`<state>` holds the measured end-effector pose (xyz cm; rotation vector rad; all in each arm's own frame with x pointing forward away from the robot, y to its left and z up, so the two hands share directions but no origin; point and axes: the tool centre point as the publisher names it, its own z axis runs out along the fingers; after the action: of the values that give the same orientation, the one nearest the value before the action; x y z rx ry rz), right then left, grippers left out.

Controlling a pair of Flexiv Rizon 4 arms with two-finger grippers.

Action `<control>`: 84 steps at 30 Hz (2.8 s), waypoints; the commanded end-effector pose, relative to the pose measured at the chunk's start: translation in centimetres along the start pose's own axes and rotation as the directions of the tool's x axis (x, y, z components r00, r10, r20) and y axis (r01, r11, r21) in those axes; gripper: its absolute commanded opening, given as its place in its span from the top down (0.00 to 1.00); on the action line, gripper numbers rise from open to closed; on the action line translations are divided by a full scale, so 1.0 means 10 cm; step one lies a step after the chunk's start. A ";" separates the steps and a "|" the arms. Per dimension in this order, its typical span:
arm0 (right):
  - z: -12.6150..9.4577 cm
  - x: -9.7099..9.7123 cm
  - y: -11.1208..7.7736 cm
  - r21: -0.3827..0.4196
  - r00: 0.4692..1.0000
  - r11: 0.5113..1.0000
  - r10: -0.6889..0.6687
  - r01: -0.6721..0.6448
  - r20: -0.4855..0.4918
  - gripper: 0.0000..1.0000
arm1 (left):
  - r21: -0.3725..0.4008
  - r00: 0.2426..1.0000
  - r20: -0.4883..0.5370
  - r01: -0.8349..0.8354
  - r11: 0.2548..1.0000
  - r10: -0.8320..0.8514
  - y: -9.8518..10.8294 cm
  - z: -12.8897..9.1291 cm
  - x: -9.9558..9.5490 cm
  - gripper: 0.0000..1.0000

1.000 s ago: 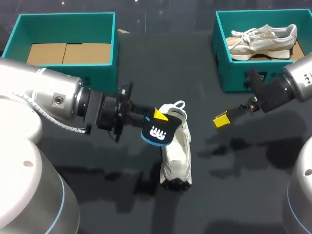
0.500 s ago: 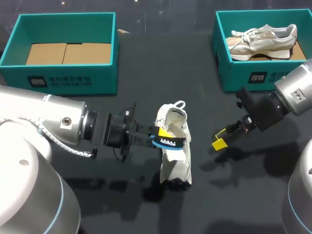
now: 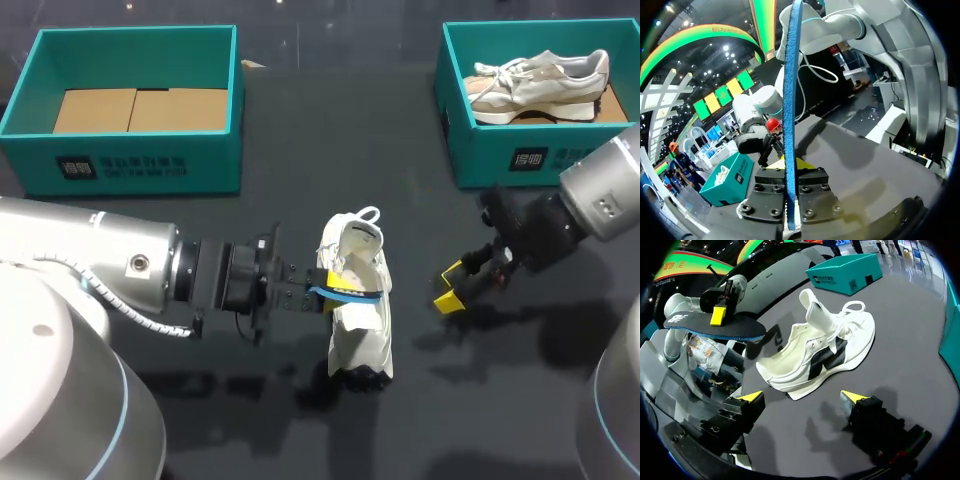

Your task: Take the shoe out of the shoebox, open the shoe tongue, remove and reinsert the insole, then place the shoe into the shoebox

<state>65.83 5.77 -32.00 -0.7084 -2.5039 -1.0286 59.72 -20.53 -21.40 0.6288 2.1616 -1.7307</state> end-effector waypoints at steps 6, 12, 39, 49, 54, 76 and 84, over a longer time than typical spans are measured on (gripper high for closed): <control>0.13 -0.01 0.03 0.112 0.993 0.992 -0.060 0.049 0.100 0.00 | 0.025 0.994 0.027 0.101 0.995 -0.102 0.15 0.11 -0.05 1.00; 0.13 -0.01 0.03 0.112 0.993 0.992 -0.060 0.049 0.100 0.00 | 0.025 0.994 0.027 0.101 0.995 -0.102 0.15 0.11 -0.05 1.00; 0.35 -0.11 -0.01 0.275 0.922 0.922 -0.331 0.271 0.202 0.00 | 0.045 0.997 0.016 0.079 0.996 -0.080 0.21 0.25 -0.04 1.00; 0.47 -0.12 0.01 0.284 0.918 0.915 -0.346 0.286 0.192 0.00 | 0.064 0.999 0.025 0.035 0.997 -0.036 0.27 0.29 -0.06 1.00; 0.51 -0.11 0.03 0.290 0.915 0.911 -0.355 0.292 0.193 0.00 | 0.065 1.000 0.022 0.017 0.998 -0.018 0.34 0.30 -0.07 1.00; 0.66 -0.02 0.02 0.286 0.918 0.908 -0.362 0.307 0.162 0.00 | 0.098 1.000 -0.002 -0.014 0.995 0.014 0.48 0.38 -0.08 1.00; 0.68 -0.03 0.02 0.287 0.920 0.909 -0.358 0.304 0.161 0.00 | 0.111 1.000 -0.015 -0.012 0.994 0.014 0.44 0.42 -0.06 1.00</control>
<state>65.42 10.51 -36.46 -0.3290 -2.9440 -0.7384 62.25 -23.56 -25.75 0.6812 2.0771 -1.8525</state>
